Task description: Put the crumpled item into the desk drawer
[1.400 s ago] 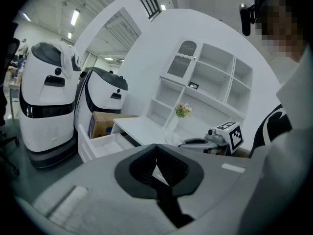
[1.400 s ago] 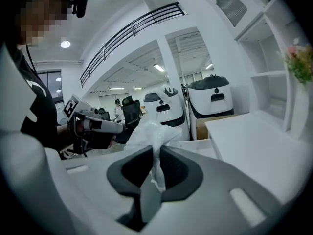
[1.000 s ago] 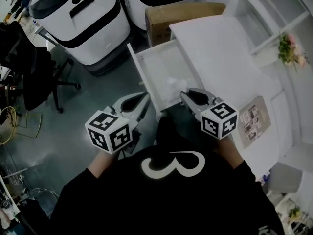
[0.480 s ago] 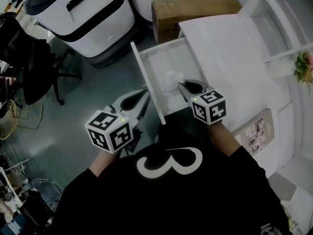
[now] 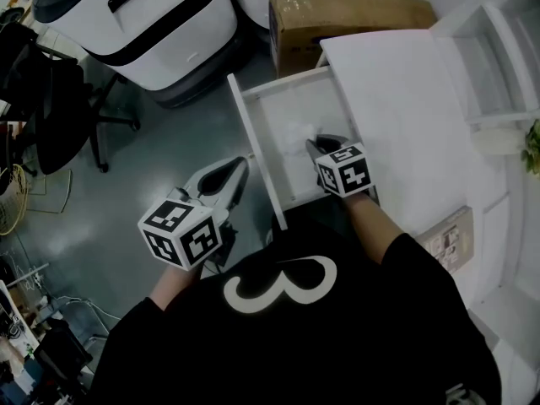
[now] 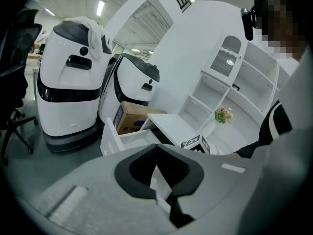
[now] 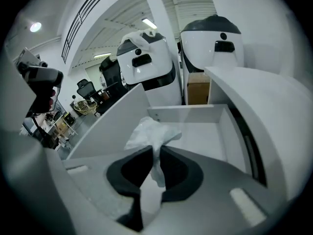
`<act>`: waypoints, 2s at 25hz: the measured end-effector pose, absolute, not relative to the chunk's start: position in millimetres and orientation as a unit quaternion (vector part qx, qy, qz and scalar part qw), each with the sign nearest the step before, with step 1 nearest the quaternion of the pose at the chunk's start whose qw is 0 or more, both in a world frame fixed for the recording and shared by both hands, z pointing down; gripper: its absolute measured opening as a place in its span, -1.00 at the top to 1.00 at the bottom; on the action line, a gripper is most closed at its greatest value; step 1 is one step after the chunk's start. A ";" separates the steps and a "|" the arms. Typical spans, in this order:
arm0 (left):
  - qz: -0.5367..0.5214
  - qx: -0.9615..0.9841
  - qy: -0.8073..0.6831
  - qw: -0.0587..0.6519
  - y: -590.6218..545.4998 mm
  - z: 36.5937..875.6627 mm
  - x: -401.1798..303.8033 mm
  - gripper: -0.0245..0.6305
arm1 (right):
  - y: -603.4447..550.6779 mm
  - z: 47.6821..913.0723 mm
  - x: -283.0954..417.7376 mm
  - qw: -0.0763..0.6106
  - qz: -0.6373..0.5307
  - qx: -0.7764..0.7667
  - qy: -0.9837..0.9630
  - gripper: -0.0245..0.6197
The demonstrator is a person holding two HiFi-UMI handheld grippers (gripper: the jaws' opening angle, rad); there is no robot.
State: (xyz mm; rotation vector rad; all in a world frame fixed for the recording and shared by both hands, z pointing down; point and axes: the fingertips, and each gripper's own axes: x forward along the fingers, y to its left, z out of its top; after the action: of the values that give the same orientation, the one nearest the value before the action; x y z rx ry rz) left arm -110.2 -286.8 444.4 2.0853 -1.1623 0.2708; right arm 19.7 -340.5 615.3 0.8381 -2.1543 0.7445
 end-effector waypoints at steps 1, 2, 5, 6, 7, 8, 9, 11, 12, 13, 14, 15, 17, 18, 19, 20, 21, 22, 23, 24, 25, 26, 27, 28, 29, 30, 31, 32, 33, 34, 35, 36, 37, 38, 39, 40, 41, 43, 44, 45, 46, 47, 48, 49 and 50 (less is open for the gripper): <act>0.106 0.806 -0.454 0.364 -289.4 447.9 -112.5 0.90 | -343.0 624.9 19.8 0.354 0.294 0.323 -0.827 0.77; 0.107 0.803 -0.457 0.366 -292.2 451.5 -115.0 0.90 | -345.4 634.5 20.0 0.359 0.301 0.322 -0.823 0.77; 0.107 0.793 -0.469 0.373 -300.3 460.8 -124.2 0.90 | -349.9 659.2 18.5 0.377 0.314 0.316 -0.812 0.77; 0.106 0.790 -0.473 0.375 -302.4 463.0 -127.4 0.90 | -351.0 666.1 17.9 0.383 0.316 0.314 -0.809 0.77; 0.106 0.787 -0.477 0.376 -304.2 465.2 -130.5 0.90 | -352.3 672.7 17.7 0.389 0.318 0.312 -0.806 0.77; 0.105 0.785 -0.480 0.378 -305.8 467.5 -133.4 0.90 | -353.7 679.1 17.7 0.394 0.321 0.311 -0.803 0.77; 0.105 0.782 -0.483 0.380 -307.3 470.1 -136.4 0.90 | -355.2 685.2 17.6 0.400 0.322 0.309 -0.801 0.77; 0.106 0.777 -0.488 0.384 -309.8 475.6 -141.9 0.90 | -358.8 696.1 16.8 0.410 0.324 0.305 -0.796 0.77; 0.107 0.774 -0.490 0.387 -311.0 478.6 -144.4 0.90 | -360.8 700.9 16.2 0.414 0.325 0.304 -0.794 0.77; 0.108 0.772 -0.491 0.389 -312.1 481.6 -146.6 0.90 | -362.7 705.3 15.4 0.418 0.327 0.303 -0.791 0.77; 0.109 0.770 -0.493 0.391 -313.1 484.7 -148.6 0.90 | -364.1 709.8 14.5 0.422 0.330 0.302 -0.789 0.76; 0.110 0.767 -0.494 0.394 -313.5 487.7 -150.2 0.90 | -364.3 714.2 13.8 0.426 0.333 0.300 -0.786 0.76; 0.111 0.763 -0.495 0.400 -313.6 492.3 -152.4 0.90 | -363.2 721.6 13.3 0.434 0.338 0.295 -0.781 0.76; 0.111 0.762 -0.496 0.401 -314.3 493.9 -153.3 0.90 | -363.4 724.4 13.1 0.437 0.338 0.293 -0.780 0.76; 0.110 0.760 -0.497 0.403 -315.4 495.2 -154.2 0.90 | -364.1 726.6 12.7 0.440 0.338 0.291 -0.779 0.76; 0.110 0.759 -0.498 0.404 -316.6 496.7 -155.0 0.90 | -365.0 728.8 12.7 0.443 0.338 0.289 -0.778 0.75; 0.110 0.758 -0.499 0.405 -317.6 498.3 -155.5 0.90 | -365.5 730.9 13.1 0.445 0.339 0.288 -0.777 0.75; 0.110 0.757 -0.499 0.407 -318.4 500.0 -155.8 0.90 | -366.0 732.9 13.8 0.447 0.341 0.287 -0.776 0.74; 0.110 0.756 -0.499 0.409 -319.0 501.7 -156.2 0.90 | -366.5 734.6 14.2 0.446 0.343 0.287 -0.775 0.74; 0.110 0.756 -0.498 0.410 -319.8 503.2 -156.9 0.90 | -367.5 736.0 14.2 0.445 0.346 0.287 -0.775 0.73; 0.111 0.756 -0.497 0.411 -320.9 504.2 -157.7 0.90 | -369.2 736.9 14.0 0.443 0.348 0.288 -0.774 0.71; 0.111 0.756 -0.497 0.411 -322.0 505.0 -158.5 0.90 | -371.0 737.5 13.9 0.442 0.351 0.289 -0.773 0.69; 0.111 0.756 -0.497 0.411 -322.9 505.5 -159.1 0.90 | -372.5 737.9 14.1 0.442 0.352 0.290 -0.772 0.65; 0.111 0.756 -0.496 0.412 -323.3 506.0 -159.4 0.90 | -373.3 738.1 14.6 0.443 0.352 0.292 -0.771 0.62; 0.112 0.756 -0.496 0.412 -323.2 506.2 -159.3 0.90 | -373.7 738.1 15.5 0.444 0.352 0.294 -0.770 0.57; 0.113 0.756 -0.495 0.413 -323.0 506.2 -159.0 0.90 | -374.2 738.2 16.4 0.444 0.351 0.296 -0.769 0.54; 0.113 0.757 -0.494 0.412 -322.9 505.8 -158.6 0.90 | -374.7 738.0 17.3 0.443 0.351 0.299 -0.769 0.49; 0.114 0.758 -0.494 0.411 -322.6 505.1 -158.4 0.90 | -375.4 737.6 17.9 0.443 0.351 0.301 -0.768 0.40; 0.115 0.759 -0.493 0.410 -322.2 504.1 -158.1 0.90 | -375.9 736.6 18.3 0.442 0.350 0.304 -0.768 0.37; 0.115 0.760 -0.493 0.408 -321.3 503.1 -157.8 0.90 | -376.4 734.9 18.5 0.440 0.350 0.306 -0.768 0.32; 0.114 0.761 -0.492 0.407 -320.0 502.1 -157.5 0.90 | -376.6 732.4 18.5 0.438 0.348 0.309 -0.769 0.29; 0.114 0.762 -0.491 0.407 -318.4 501.1 -157.1 0.90 | -376.5 729.2 18.2 0.435 0.347 0.311 -0.770 0.28; 0.113 0.763 -0.491 0.406 -316.7 500.0 -156.6 0.90 | -376.2 725.1 17.7 0.432 0.347 0.313 -0.772 0.27; 0.113 0.764 -0.489 0.405 -315.1 498.7 -156.0 0.90 | -375.7 720.1 16.7 0.427 0.348 0.313 -0.774 0.27; 0.113 0.765 -0.488 0.404 -313.3 496.9 -155.3 0.90 | -374.9 714.2 15.1 0.420 0.350 0.314 -0.776 0.27; 0.112 0.767 -0.487 0.402 -311.3 494.9 -154.4 0.90 | -373.5 707.3 13.1 0.412 0.352 0.313 -0.780 0.27; 0.112 0.770 -0.485 0.400 -308.9 492.5 -153.3 0.90 | -371.4 699.7 11.1 0.404 0.352 0.313 -0.784 0.27; 0.109 0.774 -0.482 0.396 -303.2 487.1 -150.5 0.90 | -365.0 682.3 8.1 0.390 0.345 0.310 -0.795 0.27; 0.108 0.776 -0.481 0.393 -300.3 484.0 -148.9 0.90 | -361.8 672.0 6.9 0.381 0.340 0.309 -0.802 0.28; 0.106 0.779 -0.479 0.390 -297.0 480.6 -147.2 0.90 | -358.8 660.1 5.6 0.369 0.334 0.309 -0.810 0.28; 0.105 0.782 -0.478 0.387 -293.5 476.9 -145.5 0.90 | -355.6 646.5 4.4 0.354 0.329 0.310 -0.819 0.29; 0.103 0.785 -0.476 0.383 -289.7 472.7 -143.7 0.90 | -352.4 631.4 3.3 0.338 0.323 0.311 -0.827 0.33; 0.102 0.788 -0.474 0.378 -285.8 468.2 -141.8 0.90 | -349.2 615.0 2.7 0.321 0.316 0.314 -0.836 0.39; 0.100 0.792 -0.472 0.374 -281.7 463.4 -139.8 0.90 | -345.8 598.0 2.8 0.304 0.307 0.317 -0.844 0.46; 0.097 0.795 -0.470 0.370 -277.3 458.5 -137.6 0.90 | -342.0 580.9 3.7 0.288 0.298 0.321 -0.851 0.48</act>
State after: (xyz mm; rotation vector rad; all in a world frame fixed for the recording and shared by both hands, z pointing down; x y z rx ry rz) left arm -137.6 -277.3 458.5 2.0401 -1.2052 0.2489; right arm 3.7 -342.0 580.9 0.8584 -2.2730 0.7952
